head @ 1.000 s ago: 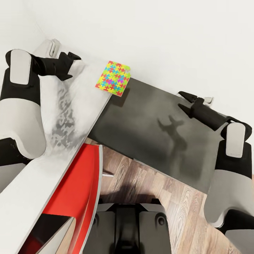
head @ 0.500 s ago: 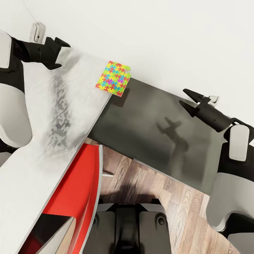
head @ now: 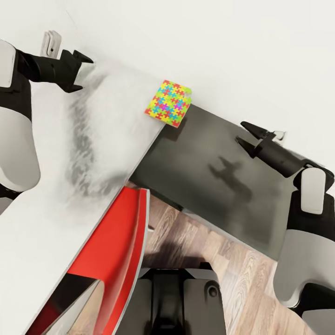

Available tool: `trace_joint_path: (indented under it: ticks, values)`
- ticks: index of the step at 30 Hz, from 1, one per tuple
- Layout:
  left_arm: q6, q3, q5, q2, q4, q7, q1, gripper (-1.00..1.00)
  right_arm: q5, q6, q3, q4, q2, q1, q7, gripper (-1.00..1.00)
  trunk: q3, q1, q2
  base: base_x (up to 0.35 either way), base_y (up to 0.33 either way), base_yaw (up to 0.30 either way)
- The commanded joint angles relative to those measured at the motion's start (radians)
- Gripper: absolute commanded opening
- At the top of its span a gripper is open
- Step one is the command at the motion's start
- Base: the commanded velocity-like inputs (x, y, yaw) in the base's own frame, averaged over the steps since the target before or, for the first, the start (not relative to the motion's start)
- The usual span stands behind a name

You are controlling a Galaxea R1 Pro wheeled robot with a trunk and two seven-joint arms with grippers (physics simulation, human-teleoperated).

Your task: Put all the toys in the child's room - the three board games (two on the bed and one on the table), the two jigsaw puzzles on the table, and the tennis ball on the table - inside the toy box on the table in the child's room.

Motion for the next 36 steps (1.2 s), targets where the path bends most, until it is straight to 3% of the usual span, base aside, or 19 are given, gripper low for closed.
trace_joint_path:
  ticks: [1, 10, 19, 29, 36]
  values:
    - [0.003, 0.003, 0.010, -0.002, 0.001, 0.010, -0.001, 1.00, 0.007, 0.005, -0.002, 0.013, 0.000, -0.001, 0.009, 1.00, -0.001, 0.001, -0.002, 0.000, 0.000, 0.265]
    - [0.003, 0.005, 0.010, -0.004, 0.007, 0.010, -0.002, 1.00, 0.008, 0.005, -0.006, 0.097, -0.006, -0.007, 0.010, 1.00, -0.001, 0.001, -0.002, 0.000, 0.000, 0.275]
    - [0.003, 0.006, 0.010, -0.002, 0.008, 0.010, 0.000, 1.00, 0.010, -0.022, -0.005, 0.157, -0.029, -0.014, 0.010, 1.00, -0.001, 0.001, -0.002, 0.000, 0.000, 0.272]
    - [0.002, 0.006, 0.010, -0.004, 0.009, 0.010, 0.003, 1.00, 0.015, -0.145, -0.005, 0.226, -0.047, -0.016, 0.010, 1.00, -0.001, 0.001, -0.002, 0.000, 0.000, 0.097]
    - [0.002, 0.005, 0.010, -0.005, 0.009, 0.010, 0.005, 1.00, 0.013, -0.214, -0.003, 0.254, -0.093, -0.016, 0.010, 1.00, -0.001, 0.001, -0.002, 0.000, 0.000, 0.021]
